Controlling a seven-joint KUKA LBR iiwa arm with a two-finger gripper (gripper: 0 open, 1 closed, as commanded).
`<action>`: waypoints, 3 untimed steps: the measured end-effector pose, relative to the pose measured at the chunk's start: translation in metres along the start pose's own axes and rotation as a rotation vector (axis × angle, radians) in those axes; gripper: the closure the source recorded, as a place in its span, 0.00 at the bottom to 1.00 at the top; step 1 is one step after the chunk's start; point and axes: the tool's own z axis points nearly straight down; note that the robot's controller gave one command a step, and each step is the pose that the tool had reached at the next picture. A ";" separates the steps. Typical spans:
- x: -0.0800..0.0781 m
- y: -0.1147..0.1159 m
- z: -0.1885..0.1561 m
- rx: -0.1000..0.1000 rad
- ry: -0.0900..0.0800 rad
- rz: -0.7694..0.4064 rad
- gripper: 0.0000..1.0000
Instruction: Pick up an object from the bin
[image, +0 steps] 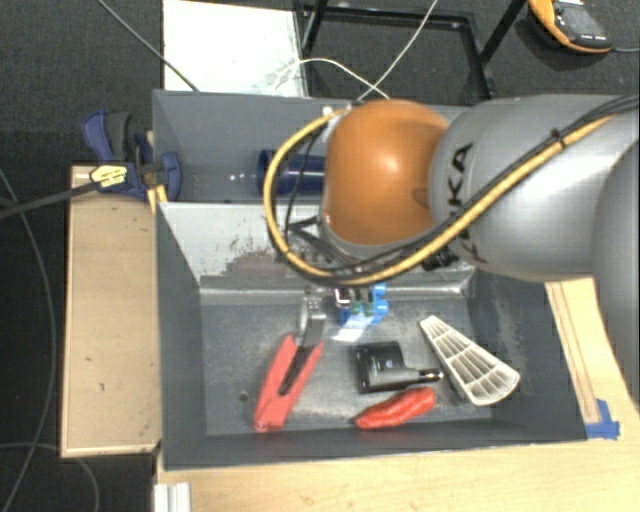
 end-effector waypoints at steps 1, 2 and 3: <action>0.008 0.010 0.022 -0.001 -0.006 -0.004 0.00; 0.018 0.018 0.040 0.002 0.019 -0.001 0.00; 0.011 0.026 0.002 -0.001 0.009 -0.138 0.00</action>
Offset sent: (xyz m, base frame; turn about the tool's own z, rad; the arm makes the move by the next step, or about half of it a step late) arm -0.0152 0.0221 0.0813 0.0645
